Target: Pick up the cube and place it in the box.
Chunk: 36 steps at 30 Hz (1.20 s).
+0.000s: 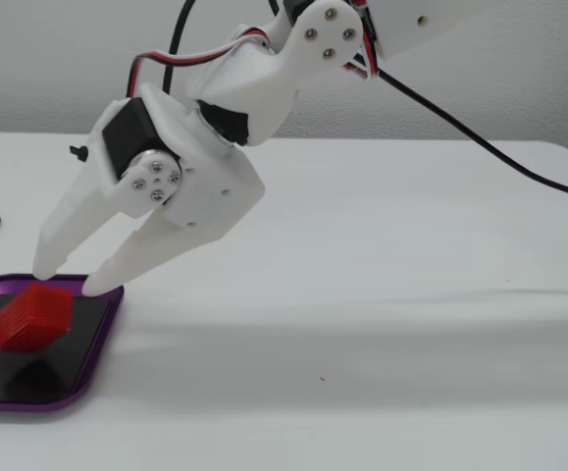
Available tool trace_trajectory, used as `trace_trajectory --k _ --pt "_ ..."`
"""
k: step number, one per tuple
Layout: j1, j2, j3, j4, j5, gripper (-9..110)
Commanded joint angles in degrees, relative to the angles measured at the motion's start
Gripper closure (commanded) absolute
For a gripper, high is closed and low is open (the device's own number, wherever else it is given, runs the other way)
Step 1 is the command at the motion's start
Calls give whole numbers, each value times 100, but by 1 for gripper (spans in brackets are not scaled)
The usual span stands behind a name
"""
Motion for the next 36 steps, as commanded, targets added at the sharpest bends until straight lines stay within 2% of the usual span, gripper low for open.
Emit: trace_trajectory --k 1,8,13,16,22,29,33,36 --pt "-35 123 -272 211 18 92" --pt "-26 272 -299 773 18 92" --pt "-44 1178 -290 1925 88 92" --pt "-44 1960 -281 2786 598 90" --pt "-44 3524 -193 4342 1213 76" --pt "44 5062 -185 5915 2153 76" --pt "299 5985 519 6328 2689 76" --pt "360 6812 1608 6302 2698 76"
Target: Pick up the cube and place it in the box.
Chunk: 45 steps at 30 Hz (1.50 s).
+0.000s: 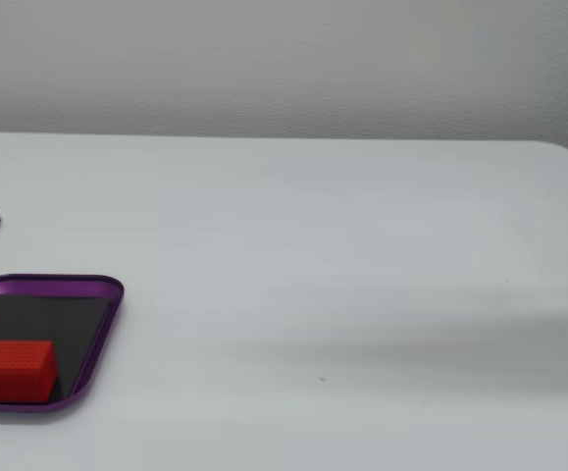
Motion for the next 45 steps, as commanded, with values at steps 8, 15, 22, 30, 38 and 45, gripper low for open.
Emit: trace_trajectory --k 8,15,22,30,38,45 --pt "35 3226 3586 -809 62 76" --pt "35 4922 5889 -1688 141 75" --pt "35 5414 7058 -1494 369 76" --pt "9 5353 7312 -1424 536 76" --pt "-26 5423 7594 -1424 527 103" --pt "18 5423 7594 -1424 536 102"
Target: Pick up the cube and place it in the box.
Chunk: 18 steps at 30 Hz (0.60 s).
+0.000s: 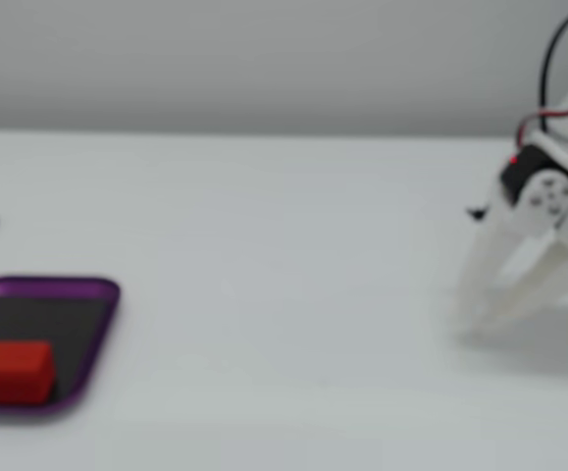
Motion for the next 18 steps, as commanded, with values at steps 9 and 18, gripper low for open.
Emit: trace_trajectory --k 9,18 --pt "26 53 35 97 26 102" --pt "0 53 35 97 -18 102"
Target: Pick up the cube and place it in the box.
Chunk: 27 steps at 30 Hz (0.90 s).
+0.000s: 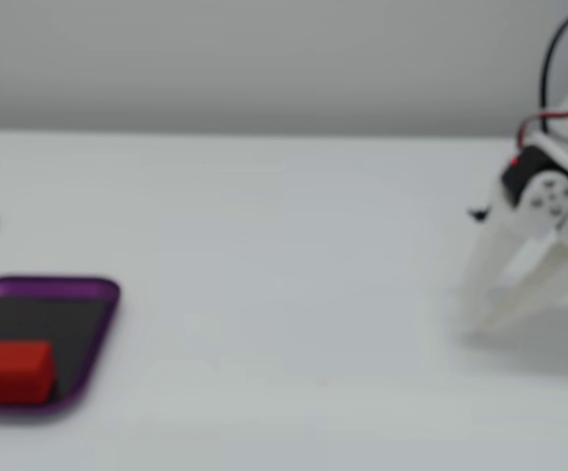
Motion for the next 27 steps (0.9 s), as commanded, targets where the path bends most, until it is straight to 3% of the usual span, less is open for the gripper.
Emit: trace_trajectory --k 1,27 --pt "0 53 35 44 -18 102" --pt "141 958 211 70 -26 102"
